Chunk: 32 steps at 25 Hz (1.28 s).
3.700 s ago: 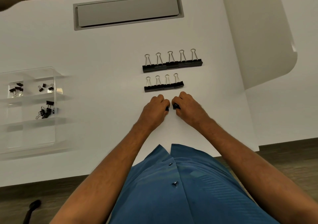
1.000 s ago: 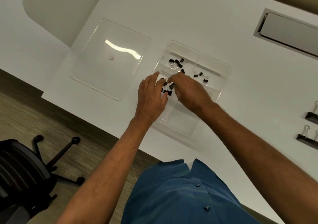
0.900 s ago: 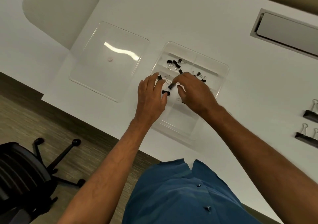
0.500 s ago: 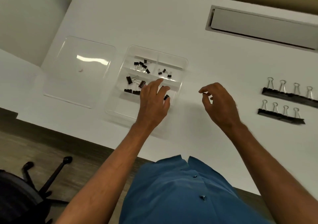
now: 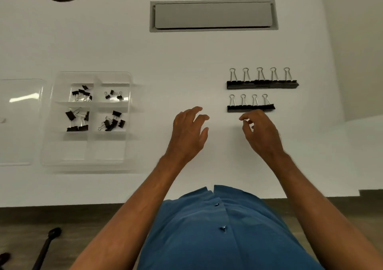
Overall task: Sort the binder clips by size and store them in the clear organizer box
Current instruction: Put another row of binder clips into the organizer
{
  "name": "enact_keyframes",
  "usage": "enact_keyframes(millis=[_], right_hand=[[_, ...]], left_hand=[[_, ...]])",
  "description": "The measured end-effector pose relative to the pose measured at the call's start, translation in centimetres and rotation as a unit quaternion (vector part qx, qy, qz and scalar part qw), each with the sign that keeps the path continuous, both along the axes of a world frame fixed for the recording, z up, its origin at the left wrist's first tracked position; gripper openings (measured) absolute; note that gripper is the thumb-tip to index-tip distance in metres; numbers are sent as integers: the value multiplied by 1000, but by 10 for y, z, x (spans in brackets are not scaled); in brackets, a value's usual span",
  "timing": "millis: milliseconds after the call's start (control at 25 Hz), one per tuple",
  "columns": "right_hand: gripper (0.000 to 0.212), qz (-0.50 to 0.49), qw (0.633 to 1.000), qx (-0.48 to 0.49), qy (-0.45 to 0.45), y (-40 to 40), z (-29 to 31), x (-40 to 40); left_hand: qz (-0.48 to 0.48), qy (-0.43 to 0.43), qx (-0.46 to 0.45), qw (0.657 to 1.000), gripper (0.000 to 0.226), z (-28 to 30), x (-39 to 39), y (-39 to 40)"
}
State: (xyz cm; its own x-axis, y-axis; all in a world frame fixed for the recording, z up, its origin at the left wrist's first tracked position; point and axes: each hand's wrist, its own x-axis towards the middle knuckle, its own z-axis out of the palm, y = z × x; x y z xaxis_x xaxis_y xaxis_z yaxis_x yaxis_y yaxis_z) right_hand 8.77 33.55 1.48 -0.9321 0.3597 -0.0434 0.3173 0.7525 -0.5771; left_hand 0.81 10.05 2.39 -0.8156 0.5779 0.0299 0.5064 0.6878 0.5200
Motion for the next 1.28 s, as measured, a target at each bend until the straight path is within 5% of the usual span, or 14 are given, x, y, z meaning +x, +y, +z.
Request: enact_keyframes(millis=[280, 480, 840, 1280], right_hand=[[38, 37, 996, 53, -63, 84, -5, 13], [48, 80, 993, 52, -75, 106, -14, -4], [39, 67, 993, 81, -55, 128, -33, -16], [34, 112, 994, -4, -17, 109, -20, -33]], left_hand=[[-62, -92, -42, 993, 35, -8, 2, 89], [-56, -16, -46, 997, 36, -24, -13, 123], [-68, 17, -86, 994, 32, -50, -32, 139], [31, -112, 15, 993, 29, -44, -32, 142]])
